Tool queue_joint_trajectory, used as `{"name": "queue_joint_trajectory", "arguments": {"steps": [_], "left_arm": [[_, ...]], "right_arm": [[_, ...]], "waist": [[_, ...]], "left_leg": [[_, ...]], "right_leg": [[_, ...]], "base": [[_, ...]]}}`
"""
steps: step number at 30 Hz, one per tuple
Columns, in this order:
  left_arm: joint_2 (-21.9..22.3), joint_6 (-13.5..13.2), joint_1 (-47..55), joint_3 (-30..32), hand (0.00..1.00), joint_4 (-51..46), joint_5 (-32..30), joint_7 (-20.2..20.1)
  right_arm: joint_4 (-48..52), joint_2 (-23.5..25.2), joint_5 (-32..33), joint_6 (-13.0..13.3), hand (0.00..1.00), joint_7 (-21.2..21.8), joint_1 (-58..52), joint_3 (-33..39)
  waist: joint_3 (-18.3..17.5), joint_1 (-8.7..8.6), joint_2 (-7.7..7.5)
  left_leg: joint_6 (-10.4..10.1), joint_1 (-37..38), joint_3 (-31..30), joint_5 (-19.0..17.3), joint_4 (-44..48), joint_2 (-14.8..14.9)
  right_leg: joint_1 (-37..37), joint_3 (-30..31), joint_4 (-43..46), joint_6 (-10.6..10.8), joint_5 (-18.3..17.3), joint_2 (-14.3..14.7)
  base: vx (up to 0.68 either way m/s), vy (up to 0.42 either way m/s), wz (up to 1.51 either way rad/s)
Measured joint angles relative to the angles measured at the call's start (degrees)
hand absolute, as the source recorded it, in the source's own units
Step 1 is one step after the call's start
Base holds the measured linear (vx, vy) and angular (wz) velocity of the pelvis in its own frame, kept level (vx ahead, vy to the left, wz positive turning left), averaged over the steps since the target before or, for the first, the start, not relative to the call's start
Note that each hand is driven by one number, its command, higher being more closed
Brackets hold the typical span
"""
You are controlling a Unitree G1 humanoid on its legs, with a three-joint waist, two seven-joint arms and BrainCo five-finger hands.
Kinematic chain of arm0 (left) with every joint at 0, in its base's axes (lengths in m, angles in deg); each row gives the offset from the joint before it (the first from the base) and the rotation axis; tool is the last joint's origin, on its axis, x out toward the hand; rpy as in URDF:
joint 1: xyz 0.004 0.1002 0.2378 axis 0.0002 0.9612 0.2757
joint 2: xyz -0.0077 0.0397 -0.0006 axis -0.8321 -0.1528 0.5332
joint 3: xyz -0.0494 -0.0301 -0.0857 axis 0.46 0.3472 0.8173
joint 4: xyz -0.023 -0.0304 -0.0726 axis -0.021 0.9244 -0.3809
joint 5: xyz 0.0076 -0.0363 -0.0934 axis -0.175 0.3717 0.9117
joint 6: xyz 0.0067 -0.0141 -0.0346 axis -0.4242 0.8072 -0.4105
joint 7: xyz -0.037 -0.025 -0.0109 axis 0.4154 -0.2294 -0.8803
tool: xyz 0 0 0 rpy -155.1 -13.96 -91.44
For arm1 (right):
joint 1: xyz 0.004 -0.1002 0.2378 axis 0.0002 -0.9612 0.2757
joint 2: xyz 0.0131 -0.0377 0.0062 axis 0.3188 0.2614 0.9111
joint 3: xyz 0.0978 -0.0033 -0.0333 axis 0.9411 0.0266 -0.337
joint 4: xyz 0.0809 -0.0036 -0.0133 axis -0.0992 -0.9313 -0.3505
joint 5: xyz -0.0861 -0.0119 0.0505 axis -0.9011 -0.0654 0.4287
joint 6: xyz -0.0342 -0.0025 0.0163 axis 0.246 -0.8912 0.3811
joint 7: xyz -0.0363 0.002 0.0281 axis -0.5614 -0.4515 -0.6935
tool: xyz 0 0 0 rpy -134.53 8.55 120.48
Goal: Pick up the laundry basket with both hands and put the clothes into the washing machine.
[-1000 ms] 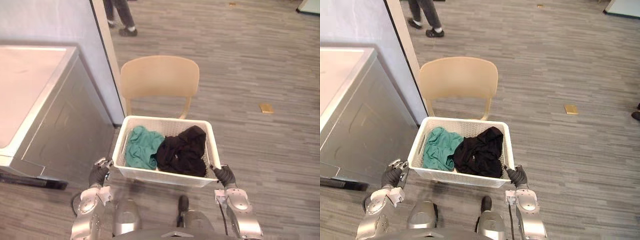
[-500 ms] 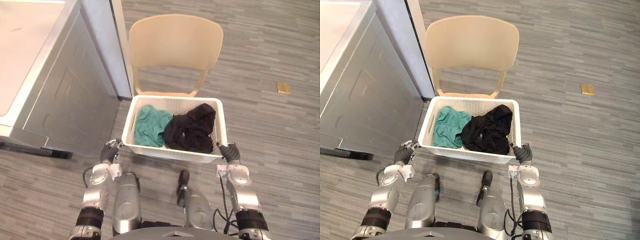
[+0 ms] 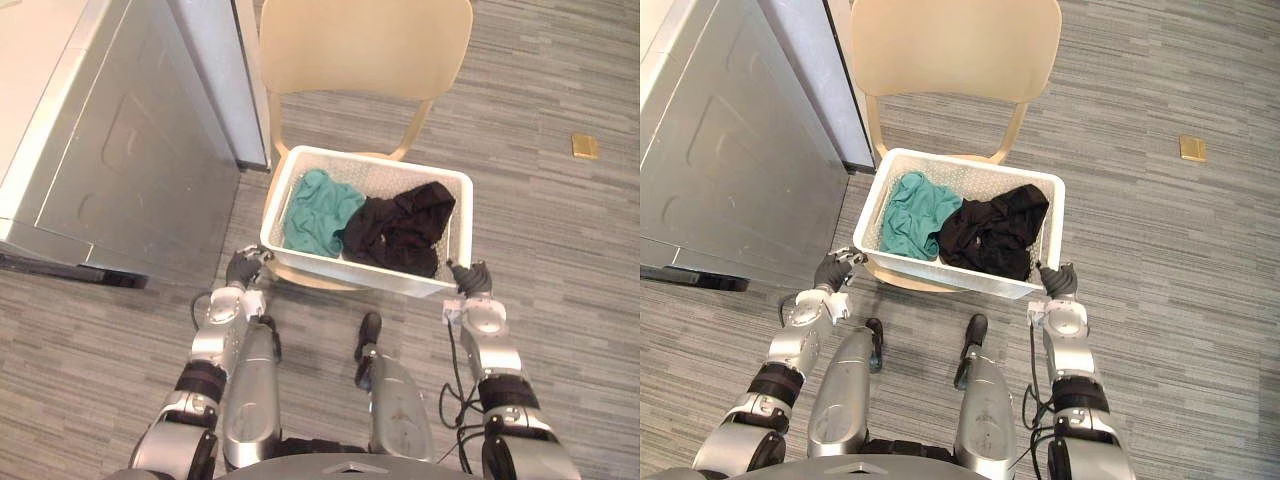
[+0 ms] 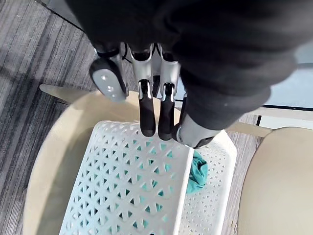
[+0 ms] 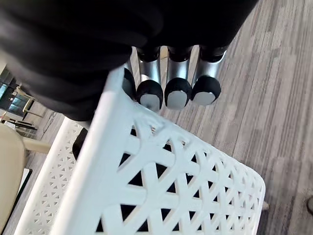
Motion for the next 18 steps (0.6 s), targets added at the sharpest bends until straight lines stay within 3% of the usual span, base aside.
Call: {"name": "queue_joint_trajectory", "arguments": {"steps": [8, 13, 18], "left_arm": [[-3.33, -0.96, -10.26, -0.58, 1.0, 0.88, 0.05, 1.6], [-5.43, -1.15, -15.5, -3.77, 1.0, 3.72, 0.19, 2.47], [-5.75, -1.17, -16.17, -4.5, 1.0, 4.31, 0.61, 2.5]], "right_arm": [[-3.66, -7.25, 0.07, -0.03, 1.0, -2.05, 10.62, -4.58], [-9.24, -15.01, 1.32, 0.27, 1.0, -1.73, 18.84, -11.4], [-11.24, -15.41, 2.19, 1.2, 1.0, -1.13, 19.46, -13.92]], "waist": [[1.63, 0.02, -0.33], [1.93, 1.34, 0.1], [2.13, 1.68, 0.48]], "left_leg": [[0.89, -2.8, -0.57, 0.2, 2.02, 0.39], [0.86, -4.73, -0.63, -0.39, 3.77, 1.26], [0.92, -5.43, -0.83, -0.82, 4.48, 1.78]], "right_leg": [[-1.51, 0.01, -0.84, -0.07, 1.5, 0.91], [-2.19, 0.17, -2.59, -0.03, 2.73, 1.82], [-2.42, 0.15, -2.79, -0.1, 2.9, 2.52]], "base": [[-0.01, 0.033, -0.02], [-0.03, 0.046, -0.08], [-0.02, 0.039, -0.03]]}}
